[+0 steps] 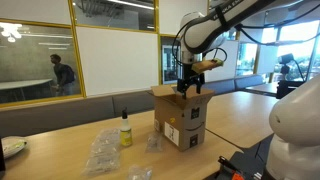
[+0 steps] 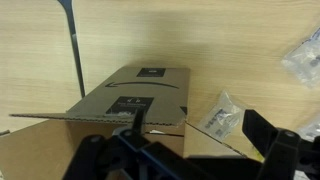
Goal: Put the objects on the table in the box
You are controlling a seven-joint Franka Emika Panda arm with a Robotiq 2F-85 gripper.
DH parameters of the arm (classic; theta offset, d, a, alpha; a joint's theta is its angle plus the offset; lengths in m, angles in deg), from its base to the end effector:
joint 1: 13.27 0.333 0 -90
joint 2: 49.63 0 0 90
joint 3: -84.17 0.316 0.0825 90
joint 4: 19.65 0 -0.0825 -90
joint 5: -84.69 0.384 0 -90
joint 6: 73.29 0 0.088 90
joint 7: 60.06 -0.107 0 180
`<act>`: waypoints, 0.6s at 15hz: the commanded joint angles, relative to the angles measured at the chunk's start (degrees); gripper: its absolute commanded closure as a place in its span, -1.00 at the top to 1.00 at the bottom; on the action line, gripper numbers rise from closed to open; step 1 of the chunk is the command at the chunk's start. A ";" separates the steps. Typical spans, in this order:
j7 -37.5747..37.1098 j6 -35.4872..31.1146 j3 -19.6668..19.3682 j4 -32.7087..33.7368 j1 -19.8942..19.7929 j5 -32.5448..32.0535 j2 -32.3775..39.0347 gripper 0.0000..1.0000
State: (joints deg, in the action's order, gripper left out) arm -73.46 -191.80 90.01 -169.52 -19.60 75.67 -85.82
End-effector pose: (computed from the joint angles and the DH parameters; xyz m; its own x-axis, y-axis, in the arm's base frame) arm 0.3619 -0.0108 0.4588 0.9773 -0.1769 0.1167 -0.1960 -0.9639 0.1804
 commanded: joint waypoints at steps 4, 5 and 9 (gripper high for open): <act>-0.29 0.21 -0.57 1.13 0.64 -0.38 -0.17 1.00; -0.29 0.22 -0.57 1.13 0.64 -0.38 -0.17 1.00; -0.29 0.22 -0.57 1.13 0.64 -0.38 -0.17 1.00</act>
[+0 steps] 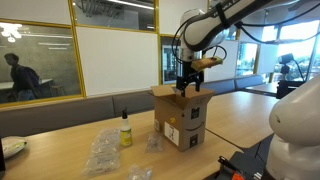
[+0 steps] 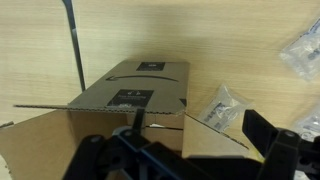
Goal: Put the objects on the table in the box
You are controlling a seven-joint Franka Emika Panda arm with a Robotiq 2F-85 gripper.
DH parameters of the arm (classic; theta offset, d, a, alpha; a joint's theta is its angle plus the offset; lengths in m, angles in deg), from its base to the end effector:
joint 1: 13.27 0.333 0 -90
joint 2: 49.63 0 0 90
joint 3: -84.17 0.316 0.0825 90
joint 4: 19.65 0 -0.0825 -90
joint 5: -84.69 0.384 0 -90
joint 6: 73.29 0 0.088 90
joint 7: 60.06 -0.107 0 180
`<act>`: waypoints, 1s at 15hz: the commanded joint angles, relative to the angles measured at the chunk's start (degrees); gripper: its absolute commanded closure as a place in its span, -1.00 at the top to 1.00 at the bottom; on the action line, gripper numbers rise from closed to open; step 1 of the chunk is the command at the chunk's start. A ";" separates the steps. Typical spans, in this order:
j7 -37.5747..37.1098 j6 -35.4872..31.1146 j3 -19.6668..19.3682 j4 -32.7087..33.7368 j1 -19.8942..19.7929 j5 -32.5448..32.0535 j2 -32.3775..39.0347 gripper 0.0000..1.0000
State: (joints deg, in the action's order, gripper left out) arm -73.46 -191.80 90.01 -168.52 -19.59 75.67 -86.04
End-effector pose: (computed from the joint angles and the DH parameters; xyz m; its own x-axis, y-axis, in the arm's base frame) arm 0.3644 -0.0102 0.4686 0.9748 -0.1756 0.1376 -0.1986 -0.9640 0.1771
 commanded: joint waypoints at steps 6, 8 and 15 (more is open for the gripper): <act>-1.45 -1.89 0.89 3.41 2.54 0.78 4.07 1.00; -2.36 -2.68 1.96 6.17 3.48 0.96 6.66 1.00; -6.16 -5.33 5.35 18.43 6.78 1.58 19.32 1.00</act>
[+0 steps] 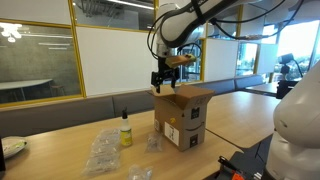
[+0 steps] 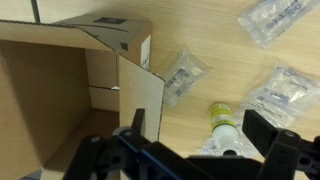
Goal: Put the objects on the table in the box
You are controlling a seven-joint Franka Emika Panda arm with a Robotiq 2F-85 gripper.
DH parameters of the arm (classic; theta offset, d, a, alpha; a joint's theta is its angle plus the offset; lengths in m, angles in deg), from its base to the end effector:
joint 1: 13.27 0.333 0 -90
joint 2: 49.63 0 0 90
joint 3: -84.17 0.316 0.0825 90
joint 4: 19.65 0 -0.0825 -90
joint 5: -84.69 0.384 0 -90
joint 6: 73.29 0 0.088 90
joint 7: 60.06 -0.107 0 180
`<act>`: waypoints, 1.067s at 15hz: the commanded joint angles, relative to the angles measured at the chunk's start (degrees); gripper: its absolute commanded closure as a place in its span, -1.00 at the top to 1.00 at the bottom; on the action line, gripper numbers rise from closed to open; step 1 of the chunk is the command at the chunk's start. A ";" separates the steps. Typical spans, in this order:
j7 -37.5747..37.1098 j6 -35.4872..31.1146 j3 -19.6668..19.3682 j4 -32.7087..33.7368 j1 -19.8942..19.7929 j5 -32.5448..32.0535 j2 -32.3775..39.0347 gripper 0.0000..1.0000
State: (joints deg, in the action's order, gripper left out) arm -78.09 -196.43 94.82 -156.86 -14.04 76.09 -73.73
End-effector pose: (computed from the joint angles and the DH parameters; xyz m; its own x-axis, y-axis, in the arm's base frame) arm 0.4321 0.0738 0.4879 0.9750 -0.0615 0.2133 -0.0955 -0.9836 0.1529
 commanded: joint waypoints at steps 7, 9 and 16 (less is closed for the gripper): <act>4.44 -0.73 -0.38 15.81 7.43 17.89 22.22 1.00; 6.14 -0.53 -0.05 17.94 8.63 23.36 26.83 1.00; 0.23 -4.82 0.27 19.17 11.10 32.05 40.95 1.00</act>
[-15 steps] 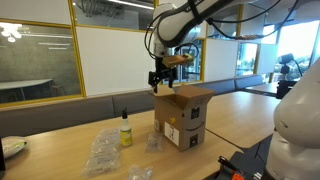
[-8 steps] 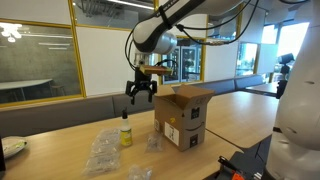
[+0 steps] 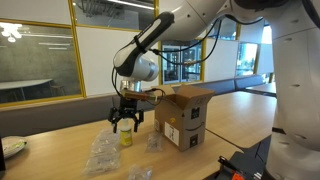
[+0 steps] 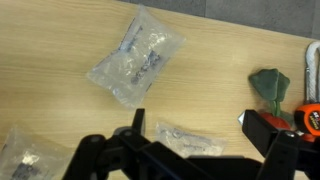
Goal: Put the objects on the table in the box
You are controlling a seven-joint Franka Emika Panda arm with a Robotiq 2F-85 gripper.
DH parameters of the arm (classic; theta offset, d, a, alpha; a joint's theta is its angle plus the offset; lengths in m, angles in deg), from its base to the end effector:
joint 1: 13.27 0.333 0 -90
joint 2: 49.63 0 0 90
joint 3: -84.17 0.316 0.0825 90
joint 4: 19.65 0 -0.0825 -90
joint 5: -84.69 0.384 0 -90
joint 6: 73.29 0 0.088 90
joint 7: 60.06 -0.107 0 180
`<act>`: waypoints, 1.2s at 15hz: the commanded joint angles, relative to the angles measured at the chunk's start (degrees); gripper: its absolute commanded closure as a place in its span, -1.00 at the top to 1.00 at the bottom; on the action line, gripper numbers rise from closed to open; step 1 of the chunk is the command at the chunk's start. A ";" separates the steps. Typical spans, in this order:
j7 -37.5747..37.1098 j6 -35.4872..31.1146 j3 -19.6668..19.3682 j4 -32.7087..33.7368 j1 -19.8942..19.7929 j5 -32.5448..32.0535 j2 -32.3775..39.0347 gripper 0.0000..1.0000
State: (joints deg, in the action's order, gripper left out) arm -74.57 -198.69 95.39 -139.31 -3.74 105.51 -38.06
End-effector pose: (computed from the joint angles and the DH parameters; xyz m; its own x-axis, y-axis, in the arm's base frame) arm 0.5251 0.2108 0.3240 0.9744 -0.0898 -0.2063 -0.1433 -0.9546 -0.2611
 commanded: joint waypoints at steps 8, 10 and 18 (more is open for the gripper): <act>-5.51 -11.76 0.70 -3.60 2.36 7.93 14.19 1.00; -7.48 -13.20 0.59 -5.27 3.33 8.13 14.35 1.00; -16.65 -17.55 -0.13 -9.63 6.78 7.02 15.20 1.00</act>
State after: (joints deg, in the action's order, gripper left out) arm -88.15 -213.64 95.73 -147.82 1.54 112.33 -22.89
